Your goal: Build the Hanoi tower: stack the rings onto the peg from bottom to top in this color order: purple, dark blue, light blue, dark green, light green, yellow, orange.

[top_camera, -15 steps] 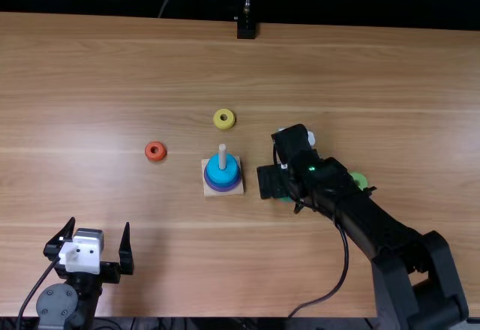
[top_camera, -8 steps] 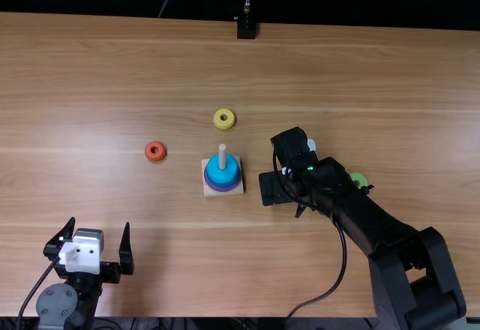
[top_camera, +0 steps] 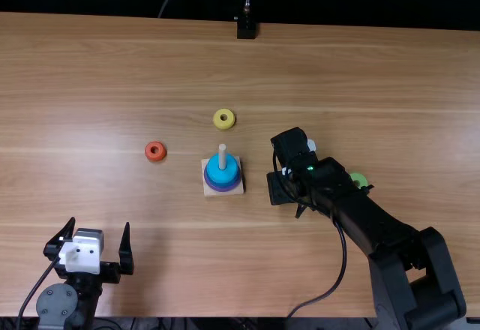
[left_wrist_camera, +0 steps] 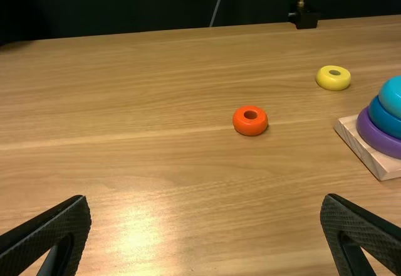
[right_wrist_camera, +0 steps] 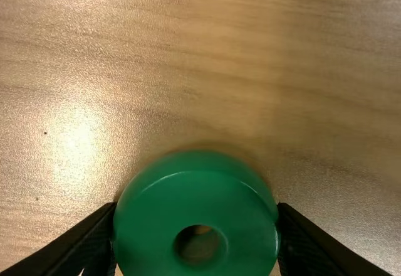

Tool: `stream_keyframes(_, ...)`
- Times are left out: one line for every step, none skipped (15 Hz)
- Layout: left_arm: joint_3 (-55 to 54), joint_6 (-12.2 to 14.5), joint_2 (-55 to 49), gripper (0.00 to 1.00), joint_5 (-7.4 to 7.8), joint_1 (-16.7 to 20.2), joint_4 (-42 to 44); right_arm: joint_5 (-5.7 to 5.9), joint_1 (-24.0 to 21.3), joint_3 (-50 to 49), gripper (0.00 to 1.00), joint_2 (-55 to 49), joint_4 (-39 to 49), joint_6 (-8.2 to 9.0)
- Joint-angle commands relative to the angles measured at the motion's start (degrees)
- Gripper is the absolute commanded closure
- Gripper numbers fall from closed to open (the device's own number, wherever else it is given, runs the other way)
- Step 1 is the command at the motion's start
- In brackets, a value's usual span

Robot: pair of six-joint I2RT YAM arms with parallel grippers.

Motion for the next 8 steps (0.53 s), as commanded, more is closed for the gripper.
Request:
stream_keyframes(-5.78,0.47,-0.69,0.00,0.93,0.43,-4.92,0.81,0.18,1.67,1.00,-0.44,-1.93,0.23)
stream_keyframes(-5.78,0.47,-0.69,0.00,0.93,0.43,-4.92,0.81,0.27,5.36,1.00,-2.90,-5.41,0.12)
stream_keyframes(-5.78,0.47,-0.69,0.00,0.93,0.43,-4.92,0.81,0.44,8.96,1.00,-5.19,-11.10,0.02)
stream_keyframes(-5.78,0.47,-0.69,0.00,0.93,0.43,-4.92,0.81,0.71,13.01,1.00,-5.80,-17.22,-0.30)
stream_keyframes(-5.78,0.47,-0.69,0.00,0.93,0.43,-4.92,0.71,2.29,17.49,1.00,-5.80,-22.18,-0.51)
stream_keyframes(-5.78,0.47,-0.69,0.00,0.93,0.43,-4.92,0.60,3.43,21.62,1.00,-5.80,-26.08,-0.72)
stream_keyframes(-5.78,0.47,-0.69,0.00,0.93,0.43,-4.92,0.50,3.69,25.31,1.00,-5.71,-29.14,-0.83)
stream_keyframes(-5.78,0.47,-0.69,0.00,0.93,0.43,-4.92,0.50,4.84,29.09,1.00,-5.54,-31.99,-0.93)
